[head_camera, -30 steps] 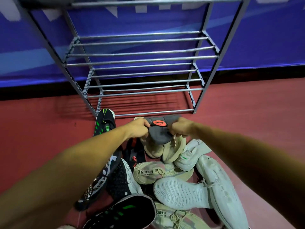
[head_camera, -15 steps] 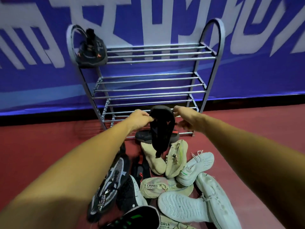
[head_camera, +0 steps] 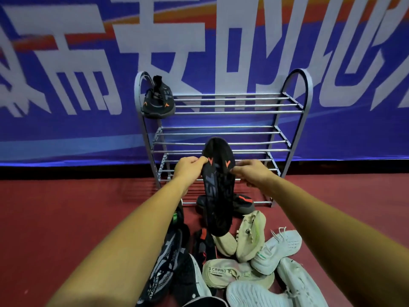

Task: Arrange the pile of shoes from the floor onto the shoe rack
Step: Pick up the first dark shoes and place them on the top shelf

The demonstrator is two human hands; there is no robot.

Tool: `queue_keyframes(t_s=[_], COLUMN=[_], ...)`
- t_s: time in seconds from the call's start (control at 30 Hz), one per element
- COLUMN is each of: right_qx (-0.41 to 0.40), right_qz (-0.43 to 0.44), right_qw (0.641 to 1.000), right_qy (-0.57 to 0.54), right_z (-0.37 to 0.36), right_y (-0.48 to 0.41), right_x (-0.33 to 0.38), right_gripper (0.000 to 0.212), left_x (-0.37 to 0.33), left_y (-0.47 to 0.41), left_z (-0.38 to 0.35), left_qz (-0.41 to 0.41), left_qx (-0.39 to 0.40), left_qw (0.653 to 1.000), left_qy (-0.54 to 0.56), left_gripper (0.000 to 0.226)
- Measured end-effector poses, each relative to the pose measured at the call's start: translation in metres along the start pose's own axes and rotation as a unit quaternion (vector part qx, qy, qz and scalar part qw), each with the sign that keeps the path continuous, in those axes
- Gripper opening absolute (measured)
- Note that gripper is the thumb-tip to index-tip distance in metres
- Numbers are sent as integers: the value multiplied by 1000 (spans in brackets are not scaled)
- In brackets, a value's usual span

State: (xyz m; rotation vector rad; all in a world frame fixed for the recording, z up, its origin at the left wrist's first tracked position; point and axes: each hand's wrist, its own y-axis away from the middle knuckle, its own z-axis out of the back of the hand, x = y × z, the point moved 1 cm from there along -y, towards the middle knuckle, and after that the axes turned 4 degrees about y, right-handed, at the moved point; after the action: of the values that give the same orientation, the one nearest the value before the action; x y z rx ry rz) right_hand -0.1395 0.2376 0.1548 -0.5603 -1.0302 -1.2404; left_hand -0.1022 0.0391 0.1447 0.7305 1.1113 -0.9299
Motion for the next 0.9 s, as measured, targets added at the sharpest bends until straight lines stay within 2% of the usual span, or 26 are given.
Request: queue_keyframes(t_s=[0.1, 0.27, 0.37, 0.47, 0.57, 0.63, 0.7, 0.77, 0.9], right_qx=[27, 2, -9, -22, -59, -95, -121, -139, -150], right_qz=[-13, 13, 35, 45, 37, 30, 20, 7, -8], right_qw=[999, 1000, 999, 996, 990, 982, 972, 962, 941], right_qy=[18, 21, -24, -76, -123, -163, -202, -234, -302], right_z=[-1, 3, 4, 5, 8, 10, 11, 12, 13], right_y=[1, 0, -4, -5, -4, -5, -5, -4, -7], right_x=[0, 3, 4, 11, 22, 30, 37, 40, 40], right_gripper=[23, 16, 22, 23, 16, 17, 17, 19, 18], left_x=[-1, 0, -5, -11, -11, -9, -7, -5, -5], left_y=[1, -1, -5, -8, -5, -2, -1, -2, -2], left_z=[3, 12, 18, 23, 29, 34, 38, 41, 45], left_qz=[21, 50, 55, 44, 66, 97, 108, 107, 129], left_qx=[7, 53, 80, 112, 161, 196, 215, 220, 210], left_qw=[999, 995, 992, 991, 985, 976, 971, 969, 963], left_qy=[27, 63, 84, 56, -13, -20, 0, 28, 106], left_gripper=[35, 30, 25, 23, 34, 42, 37, 20, 35])
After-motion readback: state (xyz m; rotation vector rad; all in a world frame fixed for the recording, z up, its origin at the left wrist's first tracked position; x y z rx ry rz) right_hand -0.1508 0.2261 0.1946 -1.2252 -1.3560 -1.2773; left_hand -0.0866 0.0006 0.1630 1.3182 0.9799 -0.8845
